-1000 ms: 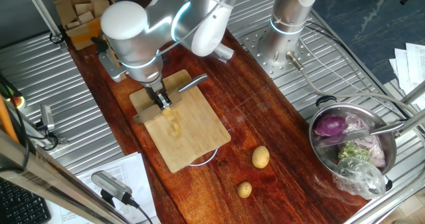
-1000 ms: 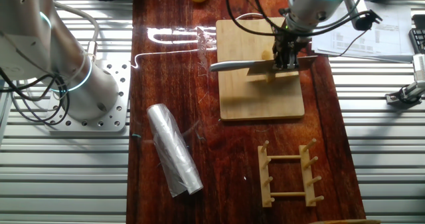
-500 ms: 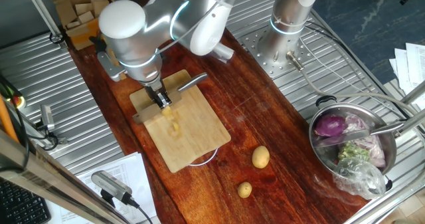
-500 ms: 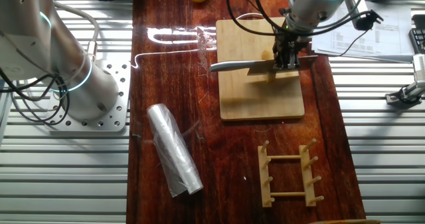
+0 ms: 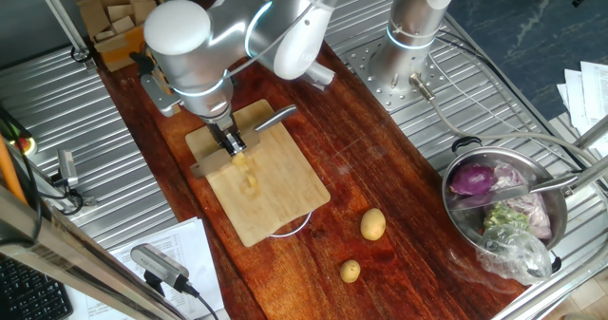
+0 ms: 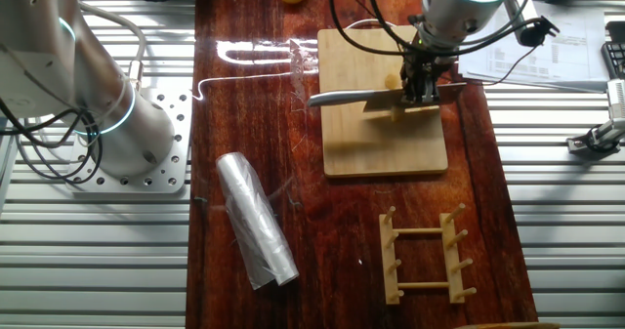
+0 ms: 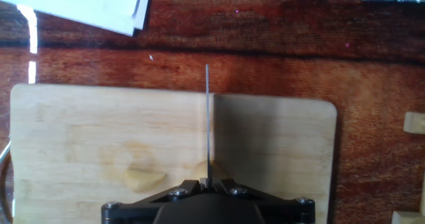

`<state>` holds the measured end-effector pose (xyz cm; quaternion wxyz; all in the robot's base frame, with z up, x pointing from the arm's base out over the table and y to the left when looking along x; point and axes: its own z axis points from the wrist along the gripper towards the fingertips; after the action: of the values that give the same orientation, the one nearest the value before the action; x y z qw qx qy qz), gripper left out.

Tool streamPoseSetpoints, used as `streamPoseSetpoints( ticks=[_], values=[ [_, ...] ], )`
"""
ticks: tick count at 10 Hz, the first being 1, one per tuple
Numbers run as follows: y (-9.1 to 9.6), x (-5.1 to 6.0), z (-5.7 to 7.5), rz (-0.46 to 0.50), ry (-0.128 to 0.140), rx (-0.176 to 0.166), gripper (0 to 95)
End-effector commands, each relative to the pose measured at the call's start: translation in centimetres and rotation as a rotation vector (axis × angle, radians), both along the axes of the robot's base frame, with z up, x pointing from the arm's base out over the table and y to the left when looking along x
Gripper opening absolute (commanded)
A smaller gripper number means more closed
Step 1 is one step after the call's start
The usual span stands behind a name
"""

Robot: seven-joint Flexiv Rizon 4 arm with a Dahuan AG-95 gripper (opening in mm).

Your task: Chop the potatoes

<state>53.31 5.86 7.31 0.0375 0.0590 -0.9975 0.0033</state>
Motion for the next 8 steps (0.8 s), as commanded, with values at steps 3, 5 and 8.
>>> streamPoseSetpoints(
  ticks=[3, 5, 8],
  values=[
    [-0.04, 0.0, 0.13, 0.001, 0.005, -0.001, 0.0],
    [-0.03, -0.03, 0.54, 0.002, 0.005, 0.001, 0.0],
    [-0.04, -0.04, 0.8, 0.004, 0.002, 0.003, 0.0]
  ],
)
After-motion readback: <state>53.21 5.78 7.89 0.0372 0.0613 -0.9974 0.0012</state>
